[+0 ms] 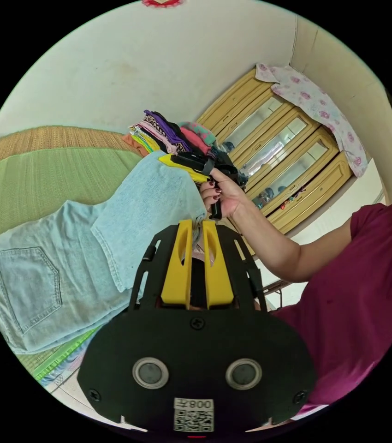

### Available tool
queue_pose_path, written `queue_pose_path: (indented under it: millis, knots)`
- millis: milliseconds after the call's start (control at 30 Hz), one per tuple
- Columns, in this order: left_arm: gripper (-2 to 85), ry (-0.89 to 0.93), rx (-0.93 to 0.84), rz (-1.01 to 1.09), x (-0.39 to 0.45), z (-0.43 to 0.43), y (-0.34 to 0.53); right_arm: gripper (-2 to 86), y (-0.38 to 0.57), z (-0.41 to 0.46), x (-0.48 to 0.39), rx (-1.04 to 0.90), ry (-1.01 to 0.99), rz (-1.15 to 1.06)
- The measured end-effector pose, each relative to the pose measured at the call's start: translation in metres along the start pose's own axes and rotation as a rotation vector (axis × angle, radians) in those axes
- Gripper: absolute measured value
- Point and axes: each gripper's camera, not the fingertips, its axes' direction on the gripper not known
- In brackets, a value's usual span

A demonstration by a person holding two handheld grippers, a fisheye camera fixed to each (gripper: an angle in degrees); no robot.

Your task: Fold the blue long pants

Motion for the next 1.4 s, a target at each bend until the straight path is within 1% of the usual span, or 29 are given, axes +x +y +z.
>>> queue_pose_path:
  millis: [233,400,467,600,667,900,1167,1400]
  knots:
    - [3.4,-0.031,0.132,-0.099,-0.068,-0.059,0.135,3.1,-0.042,0.086,-0.090,-0.037,-0.014,-0.041]
    - [3.5,-0.061,0.204,-0.197,-0.120,-0.089,0.233,3.1,-0.081,0.179,-0.151,-0.107,0.007,-0.058]
    - [3.6,-0.069,0.242,-0.257,-0.146,-0.100,0.285,3.1,-0.094,0.214,-0.170,-0.141,0.019,-0.065]
    - [3.7,-0.085,0.279,-0.348,-0.183,-0.108,0.362,3.2,-0.118,0.296,-0.211,-0.220,0.082,-0.084]
    - [3.7,-0.074,0.323,-0.415,-0.207,-0.111,0.413,3.2,-0.127,0.327,-0.227,-0.248,0.094,-0.089]
    - [3.7,-0.100,0.411,-0.510,-0.246,-0.112,0.527,3.4,-0.164,0.420,-0.294,-0.315,0.142,-0.147]
    - [3.7,-0.138,0.438,-0.630,-0.299,-0.085,0.637,4.6,-0.211,0.501,-0.334,-0.357,0.202,-0.130]
    - [3.9,-0.120,0.488,-0.739,-0.318,-0.051,0.722,5.9,-0.244,0.560,-0.367,-0.421,0.222,-0.136]
